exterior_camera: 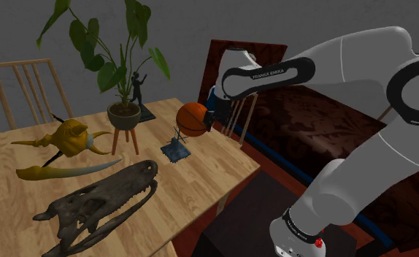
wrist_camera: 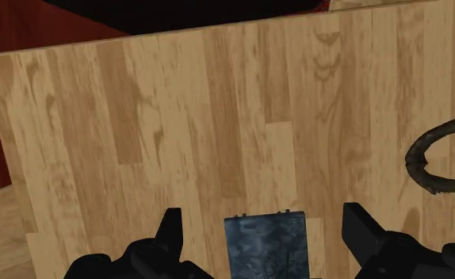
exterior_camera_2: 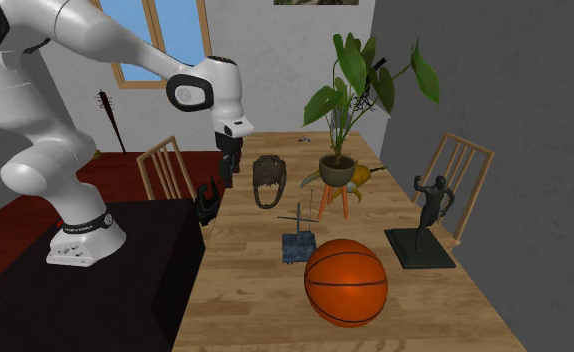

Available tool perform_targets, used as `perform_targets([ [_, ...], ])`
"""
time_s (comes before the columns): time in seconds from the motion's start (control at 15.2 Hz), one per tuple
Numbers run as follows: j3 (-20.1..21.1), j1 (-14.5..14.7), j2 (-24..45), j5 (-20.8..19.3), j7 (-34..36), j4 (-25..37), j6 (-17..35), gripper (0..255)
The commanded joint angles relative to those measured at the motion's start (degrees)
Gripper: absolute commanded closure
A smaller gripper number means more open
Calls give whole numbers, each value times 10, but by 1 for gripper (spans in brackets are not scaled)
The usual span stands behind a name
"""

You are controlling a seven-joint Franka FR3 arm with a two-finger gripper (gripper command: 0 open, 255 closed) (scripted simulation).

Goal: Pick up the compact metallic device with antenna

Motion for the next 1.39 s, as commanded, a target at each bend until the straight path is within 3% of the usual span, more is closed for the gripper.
perform_targets([
  [0.0,2,1,45,-1,5,23,27,0],
  [0.53,3,3,220,-7,16,142,100,0],
  [1.06,1,7,396,-12,23,311,125,0],
  [1.32,1,7,415,-13,24,314,141,0],
])
